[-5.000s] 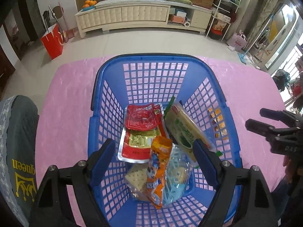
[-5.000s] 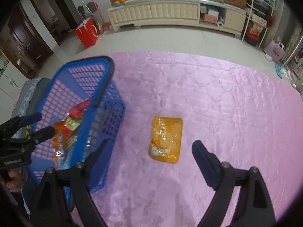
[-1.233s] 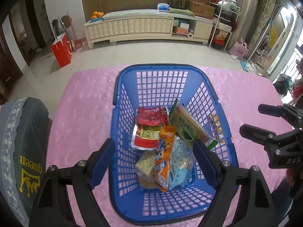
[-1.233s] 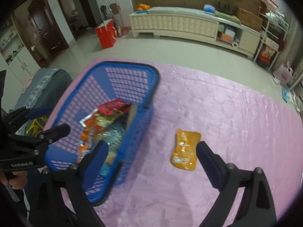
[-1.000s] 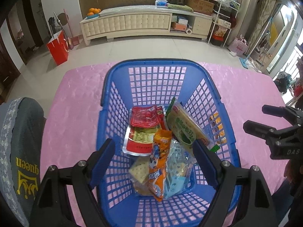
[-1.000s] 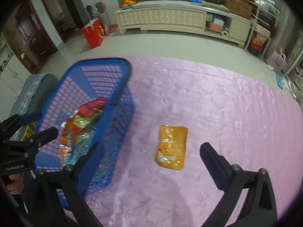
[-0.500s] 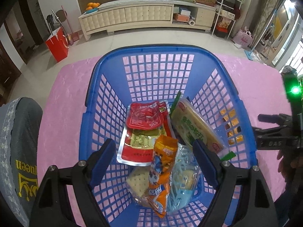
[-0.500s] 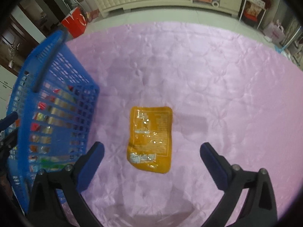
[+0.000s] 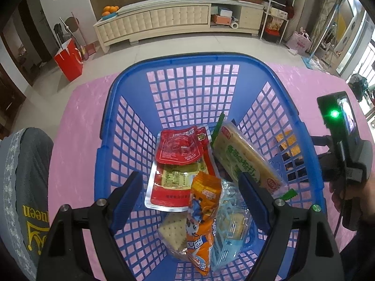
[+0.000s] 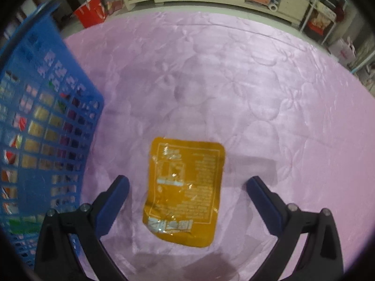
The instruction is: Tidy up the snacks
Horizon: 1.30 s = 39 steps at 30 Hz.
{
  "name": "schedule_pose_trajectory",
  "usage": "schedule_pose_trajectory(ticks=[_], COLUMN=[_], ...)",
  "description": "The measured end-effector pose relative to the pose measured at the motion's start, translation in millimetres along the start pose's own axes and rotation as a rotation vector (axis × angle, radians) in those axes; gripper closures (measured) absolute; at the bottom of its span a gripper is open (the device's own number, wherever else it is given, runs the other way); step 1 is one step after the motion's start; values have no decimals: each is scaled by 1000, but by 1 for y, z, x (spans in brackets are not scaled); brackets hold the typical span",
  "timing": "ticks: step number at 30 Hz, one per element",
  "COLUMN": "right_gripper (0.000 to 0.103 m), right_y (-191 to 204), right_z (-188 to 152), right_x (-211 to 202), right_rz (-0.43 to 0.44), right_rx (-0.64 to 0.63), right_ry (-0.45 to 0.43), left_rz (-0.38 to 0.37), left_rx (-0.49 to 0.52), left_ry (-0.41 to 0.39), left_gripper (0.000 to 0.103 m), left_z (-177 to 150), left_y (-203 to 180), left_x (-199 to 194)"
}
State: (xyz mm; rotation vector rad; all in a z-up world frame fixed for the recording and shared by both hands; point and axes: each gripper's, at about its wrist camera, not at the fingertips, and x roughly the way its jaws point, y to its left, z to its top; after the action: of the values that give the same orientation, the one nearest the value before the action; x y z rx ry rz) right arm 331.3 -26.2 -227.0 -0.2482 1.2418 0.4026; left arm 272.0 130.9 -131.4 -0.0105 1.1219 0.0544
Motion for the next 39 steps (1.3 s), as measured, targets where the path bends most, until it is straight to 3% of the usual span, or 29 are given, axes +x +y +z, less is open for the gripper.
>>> schedule_pose_trajectory(ticks=[3,5,10,21,29,39], right_gripper=[17,42,55,57,57,57], right_y=[6,5,-3,-7,4,55], right_z=[-7,-10,-11,-7,-8,-5], right_x=[-2,-9,-16,-44,-110,-183], right_rz=[-32,-32,4,35,58,106], right_rx=[-30,-33,-15,0,-28,-130], right_ry=[-31,-54,-58,-88,-185,-315], left_rz=[-20,-25,-14,-4,-18,-6], left_rx=[-8,-8,-11,-20,-52,-75], left_ry=[-6,-9,-9,-13,-47,-125], left_gripper=[21,21,21,21,21,21], left_z=[0,-1,-2,-5,-10,-20], left_y=[2,2,2,2,8,24], left_x=[-1,-1,-1,-6,-31,-79])
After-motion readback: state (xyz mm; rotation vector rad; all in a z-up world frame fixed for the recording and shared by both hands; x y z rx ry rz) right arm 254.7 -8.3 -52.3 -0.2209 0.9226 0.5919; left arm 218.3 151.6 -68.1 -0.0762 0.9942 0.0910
